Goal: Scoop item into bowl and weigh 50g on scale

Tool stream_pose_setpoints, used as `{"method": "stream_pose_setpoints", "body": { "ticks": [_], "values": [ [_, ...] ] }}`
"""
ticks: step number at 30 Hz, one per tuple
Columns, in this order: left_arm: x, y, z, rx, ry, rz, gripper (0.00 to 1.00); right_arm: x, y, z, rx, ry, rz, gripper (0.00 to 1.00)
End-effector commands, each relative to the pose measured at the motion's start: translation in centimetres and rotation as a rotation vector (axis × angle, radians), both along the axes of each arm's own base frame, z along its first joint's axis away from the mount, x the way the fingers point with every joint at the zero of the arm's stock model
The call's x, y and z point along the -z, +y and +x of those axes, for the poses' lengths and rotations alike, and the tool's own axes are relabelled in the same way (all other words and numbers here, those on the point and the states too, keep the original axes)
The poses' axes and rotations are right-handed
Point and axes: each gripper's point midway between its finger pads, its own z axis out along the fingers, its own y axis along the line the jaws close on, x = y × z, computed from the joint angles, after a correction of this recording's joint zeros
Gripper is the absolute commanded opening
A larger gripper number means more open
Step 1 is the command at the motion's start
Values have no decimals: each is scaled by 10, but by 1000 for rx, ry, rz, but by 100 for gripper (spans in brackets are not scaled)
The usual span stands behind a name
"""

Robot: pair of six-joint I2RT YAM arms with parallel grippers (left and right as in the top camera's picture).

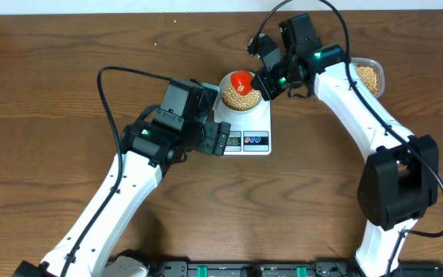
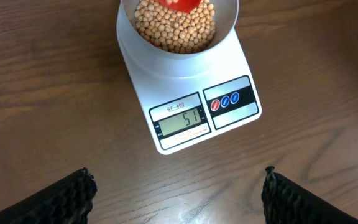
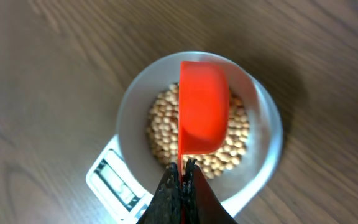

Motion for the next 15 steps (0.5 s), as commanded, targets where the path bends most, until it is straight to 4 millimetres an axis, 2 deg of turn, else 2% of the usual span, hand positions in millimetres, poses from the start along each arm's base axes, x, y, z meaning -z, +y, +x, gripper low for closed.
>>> {"method": "stream_pose_setpoints", "body": {
  "ticks": [1, 10, 15],
  "values": [
    [-4, 1, -2, 8, -11, -7, 88, -13, 8, -3, -31, 41, 111, 1],
    [-4, 1, -2, 8, -11, -7, 88, -17, -11, 0, 0, 91, 162, 1],
    [-4, 1, -2, 8, -11, -7, 88, -19, -13, -2, 4, 94, 160, 1]
  ]
}}
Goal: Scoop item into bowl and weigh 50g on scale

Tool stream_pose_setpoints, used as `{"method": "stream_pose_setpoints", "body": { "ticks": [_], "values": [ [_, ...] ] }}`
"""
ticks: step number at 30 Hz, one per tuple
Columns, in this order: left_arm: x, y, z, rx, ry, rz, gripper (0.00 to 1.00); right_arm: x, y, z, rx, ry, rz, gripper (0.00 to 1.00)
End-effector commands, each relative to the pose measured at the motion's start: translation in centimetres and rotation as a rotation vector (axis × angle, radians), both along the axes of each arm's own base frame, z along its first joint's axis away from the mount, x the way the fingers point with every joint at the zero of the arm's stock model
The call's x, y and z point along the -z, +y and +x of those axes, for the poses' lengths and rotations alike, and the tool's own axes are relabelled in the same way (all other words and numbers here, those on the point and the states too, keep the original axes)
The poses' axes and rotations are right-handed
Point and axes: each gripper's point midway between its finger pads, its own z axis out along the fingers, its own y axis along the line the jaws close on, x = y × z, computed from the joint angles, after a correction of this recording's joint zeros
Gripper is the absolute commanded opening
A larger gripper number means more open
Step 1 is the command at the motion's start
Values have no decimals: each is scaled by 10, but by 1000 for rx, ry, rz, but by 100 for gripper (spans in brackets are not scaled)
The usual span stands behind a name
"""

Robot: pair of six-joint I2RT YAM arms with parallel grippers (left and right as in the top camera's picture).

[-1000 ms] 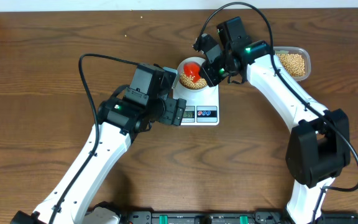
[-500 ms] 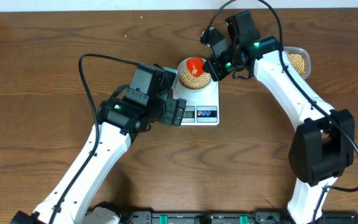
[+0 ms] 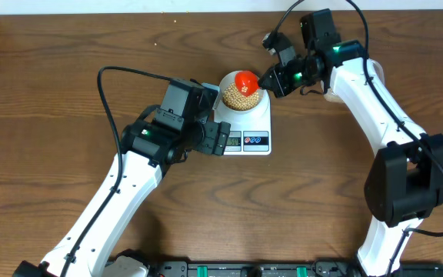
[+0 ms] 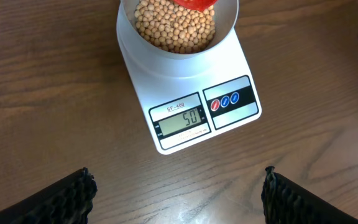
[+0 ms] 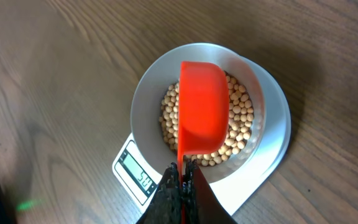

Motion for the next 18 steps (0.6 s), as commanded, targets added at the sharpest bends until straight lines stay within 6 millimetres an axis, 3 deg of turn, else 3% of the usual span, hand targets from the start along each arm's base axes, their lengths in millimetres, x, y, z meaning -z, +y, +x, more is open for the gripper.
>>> {"method": "stream_pose_setpoints", "body": {
  "ticks": [1, 14, 18],
  "values": [
    [-4, 1, -2, 8, -11, -7, 88, -14, 7, 0, -13, -6, 42, 1],
    [-4, 1, -2, 8, -11, -7, 88, -24, 3, 3, -7, -36, 37, 1],
    [-4, 1, -2, 8, -11, -7, 88, -37, -4, 5, 6, -48, 46, 1]
  ]
}}
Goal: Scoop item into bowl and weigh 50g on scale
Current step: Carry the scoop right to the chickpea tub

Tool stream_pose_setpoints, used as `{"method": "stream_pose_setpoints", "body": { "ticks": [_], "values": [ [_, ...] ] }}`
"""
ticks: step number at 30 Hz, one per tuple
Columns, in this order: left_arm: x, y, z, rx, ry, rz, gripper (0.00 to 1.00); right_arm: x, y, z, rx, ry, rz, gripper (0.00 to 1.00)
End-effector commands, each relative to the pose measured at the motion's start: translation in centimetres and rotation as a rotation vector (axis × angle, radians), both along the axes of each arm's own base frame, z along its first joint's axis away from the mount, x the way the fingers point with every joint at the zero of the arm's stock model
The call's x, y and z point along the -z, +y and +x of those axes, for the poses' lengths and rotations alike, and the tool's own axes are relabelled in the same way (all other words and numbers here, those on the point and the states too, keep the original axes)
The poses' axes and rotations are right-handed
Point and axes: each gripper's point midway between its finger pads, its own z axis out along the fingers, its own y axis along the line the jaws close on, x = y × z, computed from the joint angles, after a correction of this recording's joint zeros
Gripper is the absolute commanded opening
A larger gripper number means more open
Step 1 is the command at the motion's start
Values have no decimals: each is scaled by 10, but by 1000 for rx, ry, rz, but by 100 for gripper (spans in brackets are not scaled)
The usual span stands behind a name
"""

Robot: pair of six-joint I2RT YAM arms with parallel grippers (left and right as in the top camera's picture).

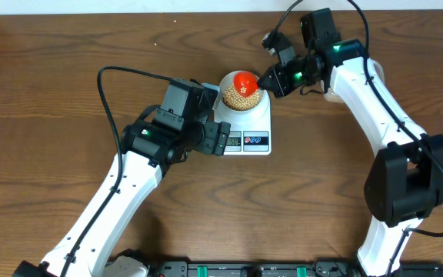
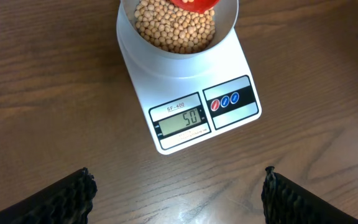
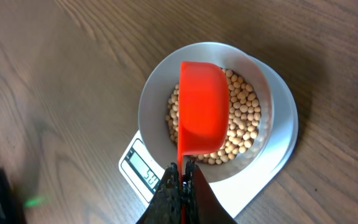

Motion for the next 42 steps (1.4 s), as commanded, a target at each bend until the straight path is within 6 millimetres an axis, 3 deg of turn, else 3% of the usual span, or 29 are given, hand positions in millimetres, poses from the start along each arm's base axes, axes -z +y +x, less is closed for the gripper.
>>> {"method": "stream_pose_setpoints", "body": {
  "ticks": [1, 9, 17, 28, 32, 35, 38, 42],
  "values": [
    [-4, 2, -2, 8, -11, -7, 88, -37, -5, 6, 11, -61, 45, 1],
    [-4, 2, -2, 8, -11, -7, 88, -69, -26, 7, 15, -57, 195, 1],
    [-4, 2, -2, 8, -11, -7, 88, -80, -85, 17, 120, -18, 282, 1],
    [-4, 2, -2, 8, -11, -7, 88, -73, -194, 31, 372, -1, 263, 1],
    [-4, 2, -2, 8, -11, -7, 88, -62, -239, 34, 487, -6, 181, 1],
    [-4, 2, -2, 8, -11, -7, 88, -43, -274, 34, 592, -1, 25, 1],
    [-4, 2, -2, 8, -11, -7, 88, -30, -289, 32, 644, 12, -106, 1],
    [-4, 2, -2, 8, -11, -7, 88, -19, -291, 29, 662, 28, -248, 1]
  ]
}}
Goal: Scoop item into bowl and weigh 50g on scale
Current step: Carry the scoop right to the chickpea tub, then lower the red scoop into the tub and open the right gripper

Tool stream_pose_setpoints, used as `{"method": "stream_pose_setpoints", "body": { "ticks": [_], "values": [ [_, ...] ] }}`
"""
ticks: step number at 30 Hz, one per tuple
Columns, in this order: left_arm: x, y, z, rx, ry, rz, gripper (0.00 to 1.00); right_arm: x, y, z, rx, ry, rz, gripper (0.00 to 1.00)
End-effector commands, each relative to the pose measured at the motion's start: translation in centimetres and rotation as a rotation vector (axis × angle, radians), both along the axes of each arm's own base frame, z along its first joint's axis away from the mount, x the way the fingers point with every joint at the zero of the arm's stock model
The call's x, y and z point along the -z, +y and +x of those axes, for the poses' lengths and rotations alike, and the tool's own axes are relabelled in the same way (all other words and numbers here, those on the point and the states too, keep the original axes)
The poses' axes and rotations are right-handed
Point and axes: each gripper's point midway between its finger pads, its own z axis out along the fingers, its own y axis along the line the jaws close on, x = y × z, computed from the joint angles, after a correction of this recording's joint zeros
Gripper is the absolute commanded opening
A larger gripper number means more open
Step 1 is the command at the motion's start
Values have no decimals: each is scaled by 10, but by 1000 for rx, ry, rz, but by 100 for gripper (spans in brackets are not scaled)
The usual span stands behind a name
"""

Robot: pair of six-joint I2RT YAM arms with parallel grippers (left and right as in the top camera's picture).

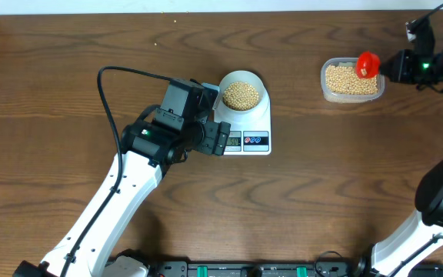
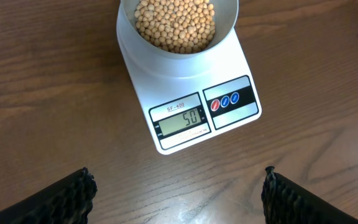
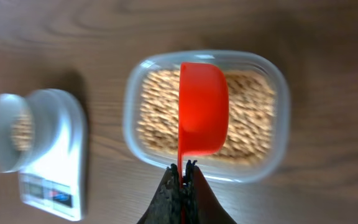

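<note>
A white bowl of soybeans sits on the white scale; its display reads 50. My left gripper hovers open just in front of the scale, with nothing between its fingers. My right gripper is shut on the handle of the red scoop, which hangs over the clear container of soybeans at the far right. The right wrist view is blurred.
The wooden table carries only the scale and the bean container. A black cable loops from the left arm behind the scale. The right arm reaches in from the right edge.
My right gripper has moved with the scoop from over the bowl to over the bean container at the right. The scale still reads 50. The left gripper has not moved.
The scoop was in the bowl with the scale at 51. Half a second later it was held above the beans and the scale read 50, and it stayed so. Now the scoop hangs over the container and the bowl stands uncovered.
</note>
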Motion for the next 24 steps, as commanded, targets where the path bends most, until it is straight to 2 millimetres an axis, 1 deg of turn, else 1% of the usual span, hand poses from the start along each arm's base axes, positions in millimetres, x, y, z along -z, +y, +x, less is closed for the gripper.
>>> {"method": "stream_pose_setpoints", "body": {
  "ticks": [1, 4, 6, 15, 19, 24],
  "values": [
    [-4, 2, -2, 8, -11, -7, 88, -6, -8, 0, 36, 17, -204, 1],
    [-4, 2, -2, 8, -11, -7, 88, -3, -7, 1, 58, 43, -327, 1],
    [-4, 2, -2, 8, -11, -7, 88, -6, -4, 3, 77, 45, -415, 1],
    [-4, 2, -2, 8, -11, -7, 88, -39, 21, 2, 93, -10, -784, 1],
    [-4, 2, -2, 8, -11, -7, 88, -46, 33, 1, 88, -25, -879, 1],
    [-4, 2, -2, 8, -11, -7, 88, -50, 42, 0, 78, -35, -928, 1]
  ]
}}
